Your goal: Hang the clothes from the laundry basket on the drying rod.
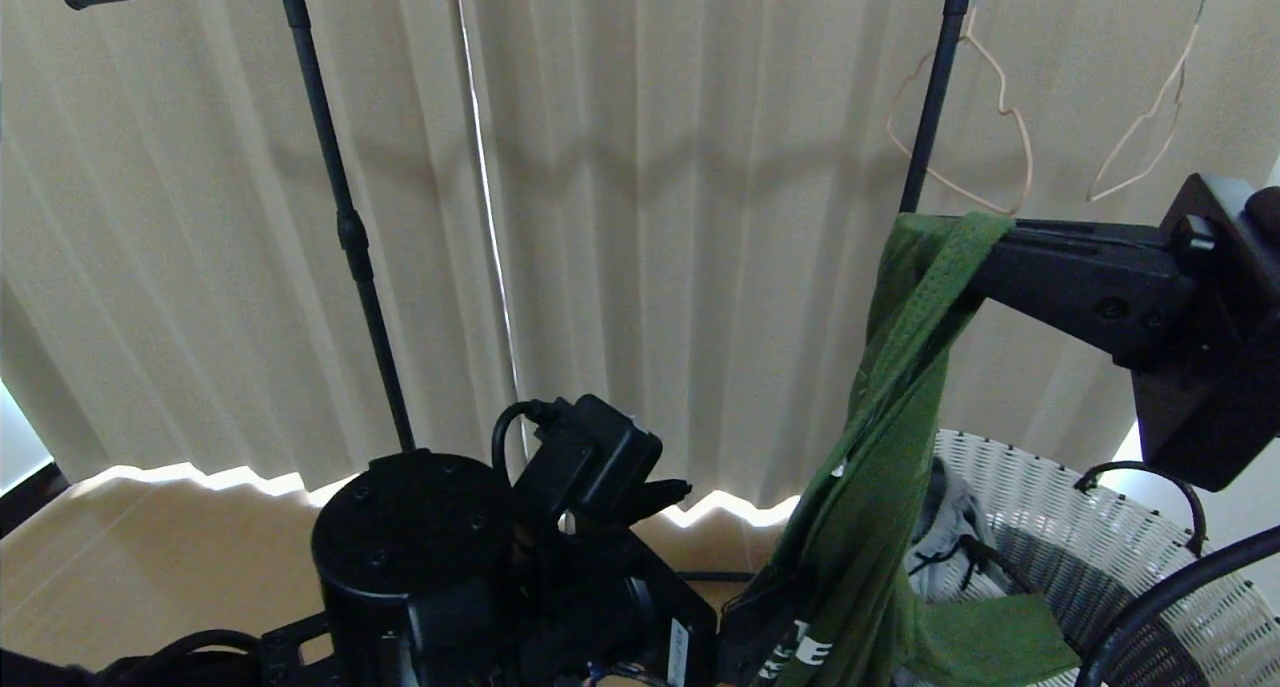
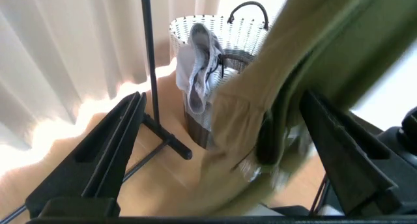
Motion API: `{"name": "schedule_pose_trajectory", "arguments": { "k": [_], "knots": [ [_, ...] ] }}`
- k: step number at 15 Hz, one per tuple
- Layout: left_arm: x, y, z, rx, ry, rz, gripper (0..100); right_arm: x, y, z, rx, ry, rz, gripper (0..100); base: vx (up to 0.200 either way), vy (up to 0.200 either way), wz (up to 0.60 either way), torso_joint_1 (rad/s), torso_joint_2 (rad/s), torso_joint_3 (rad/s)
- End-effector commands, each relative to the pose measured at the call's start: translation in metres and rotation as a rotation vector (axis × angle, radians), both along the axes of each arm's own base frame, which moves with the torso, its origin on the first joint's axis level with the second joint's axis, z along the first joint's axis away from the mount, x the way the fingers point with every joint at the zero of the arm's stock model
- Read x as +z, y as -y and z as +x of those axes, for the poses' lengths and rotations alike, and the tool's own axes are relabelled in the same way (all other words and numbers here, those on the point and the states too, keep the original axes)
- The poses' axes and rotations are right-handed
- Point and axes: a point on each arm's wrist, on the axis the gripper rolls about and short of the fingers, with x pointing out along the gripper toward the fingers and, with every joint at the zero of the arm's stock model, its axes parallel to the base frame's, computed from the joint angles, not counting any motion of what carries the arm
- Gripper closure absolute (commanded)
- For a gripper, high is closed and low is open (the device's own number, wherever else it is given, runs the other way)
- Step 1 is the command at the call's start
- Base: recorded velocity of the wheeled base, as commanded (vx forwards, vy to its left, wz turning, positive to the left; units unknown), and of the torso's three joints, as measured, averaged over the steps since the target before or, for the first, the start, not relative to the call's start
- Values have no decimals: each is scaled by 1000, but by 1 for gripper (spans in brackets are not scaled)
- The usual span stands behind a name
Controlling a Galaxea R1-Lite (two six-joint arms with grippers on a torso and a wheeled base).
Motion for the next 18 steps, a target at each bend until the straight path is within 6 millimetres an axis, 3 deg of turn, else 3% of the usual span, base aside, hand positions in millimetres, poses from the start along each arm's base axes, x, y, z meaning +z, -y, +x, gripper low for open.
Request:
{"name": "schedule_pose_trajectory", "arguments": {
  "k": [1, 6, 13, 18],
  "knots": [
    [1, -8, -6, 0, 12, -9, 0, 0, 0, 0, 1, 0, 0, 100, 0, 0, 0, 0, 0, 0],
    [10, -4, -3, 1, 32, -51, 0, 2, 0, 0, 1, 5, 5, 100, 0, 0, 0, 0, 0, 0],
    [-10, 12, 25, 53, 4, -5, 0, 2, 3, -3, 1, 8, 9, 100, 0, 0, 0, 0, 0, 0],
    [-26, 10, 39, 88, -9, 48, 0, 4, 5, -4, 1, 13, 14, 100, 0, 0, 0, 0, 0, 0]
  ]
}}
